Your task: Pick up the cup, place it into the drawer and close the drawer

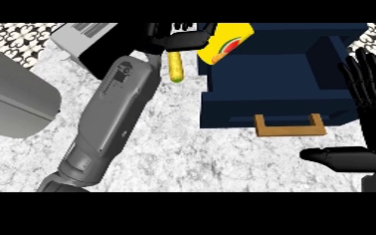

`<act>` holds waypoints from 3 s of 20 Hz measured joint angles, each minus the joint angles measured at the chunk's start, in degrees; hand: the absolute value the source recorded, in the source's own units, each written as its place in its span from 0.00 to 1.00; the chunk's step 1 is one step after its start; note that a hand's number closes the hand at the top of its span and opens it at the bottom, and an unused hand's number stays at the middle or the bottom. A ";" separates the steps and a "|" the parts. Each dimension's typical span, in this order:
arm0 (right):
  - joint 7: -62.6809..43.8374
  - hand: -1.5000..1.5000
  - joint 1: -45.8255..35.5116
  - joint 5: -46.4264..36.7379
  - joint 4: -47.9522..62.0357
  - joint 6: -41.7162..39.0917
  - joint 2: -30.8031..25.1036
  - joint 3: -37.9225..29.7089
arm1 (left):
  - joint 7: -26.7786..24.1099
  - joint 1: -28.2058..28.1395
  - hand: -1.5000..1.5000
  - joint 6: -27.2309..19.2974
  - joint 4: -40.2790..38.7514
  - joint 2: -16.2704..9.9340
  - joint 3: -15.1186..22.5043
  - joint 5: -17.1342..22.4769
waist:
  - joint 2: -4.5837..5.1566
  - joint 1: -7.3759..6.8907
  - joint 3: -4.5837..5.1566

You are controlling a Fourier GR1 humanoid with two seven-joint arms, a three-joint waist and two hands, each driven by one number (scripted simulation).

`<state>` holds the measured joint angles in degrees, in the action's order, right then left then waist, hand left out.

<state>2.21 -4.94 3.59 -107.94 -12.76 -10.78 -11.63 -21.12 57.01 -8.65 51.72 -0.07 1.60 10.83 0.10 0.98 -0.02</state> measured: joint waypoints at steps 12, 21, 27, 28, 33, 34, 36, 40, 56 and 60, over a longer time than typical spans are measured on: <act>0.16 0.00 0.29 -0.34 -0.68 -0.44 0.50 0.89 | 2.28 12.06 1.00 -7.72 -15.71 0.06 8.57 11.33 | 0.26 1.29 -0.01; 0.93 0.00 0.30 0.88 -0.65 -1.79 -0.18 0.22 | 0.74 14.29 1.00 -12.37 -22.39 0.07 19.61 18.82 | 0.50 2.52 -0.04; 0.25 0.00 -1.77 0.14 0.96 -1.36 -0.28 0.60 | 2.84 15.13 0.00 -13.26 -25.47 0.07 26.55 20.54 | 0.70 2.87 -0.03; 0.00 0.00 -2.06 0.41 0.87 -1.50 -0.43 0.52 | 3.18 15.25 0.00 -13.44 -25.81 0.05 27.62 20.86 | 0.75 3.08 -0.04; 0.45 0.00 -2.56 0.62 1.17 -1.71 -0.17 0.82 | 5.80 15.37 0.00 -15.35 -26.94 0.07 33.29 21.41 | 0.90 3.76 -0.05; 0.78 0.00 -2.14 0.81 1.05 -2.03 -0.33 0.65 | 6.18 15.15 0.00 -16.27 -26.72 0.06 34.43 21.55 | 0.90 3.90 -0.06; 1.31 0.00 -1.34 -0.01 0.21 -1.76 0.41 1.58 | 5.97 15.19 0.00 -17.15 -27.36 0.06 35.73 21.71 | 0.97 4.10 -0.06; -0.16 0.00 -1.85 2.78 -0.73 -2.71 0.71 1.61 | 3.89 15.24 0.00 -19.39 -25.88 0.06 36.51 23.49 | 0.97 4.14 -0.04; -2.11 1.00 3.15 3.77 -6.45 -13.48 -6.87 2.53 | 1.75 15.67 0.00 -20.76 -16.55 -2.64 30.44 28.68 | -0.22 -0.34 0.03; -2.36 1.00 4.86 -1.74 -9.19 -12.92 -7.46 3.78 | 3.50 12.99 0.00 -18.95 -13.08 -6.63 28.69 28.58 | -0.33 -0.90 0.04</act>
<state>-0.15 -0.07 1.85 -117.13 -25.68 -18.24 -7.86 -17.62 70.00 -27.60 38.64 -6.70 30.28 39.42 -0.24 0.08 0.02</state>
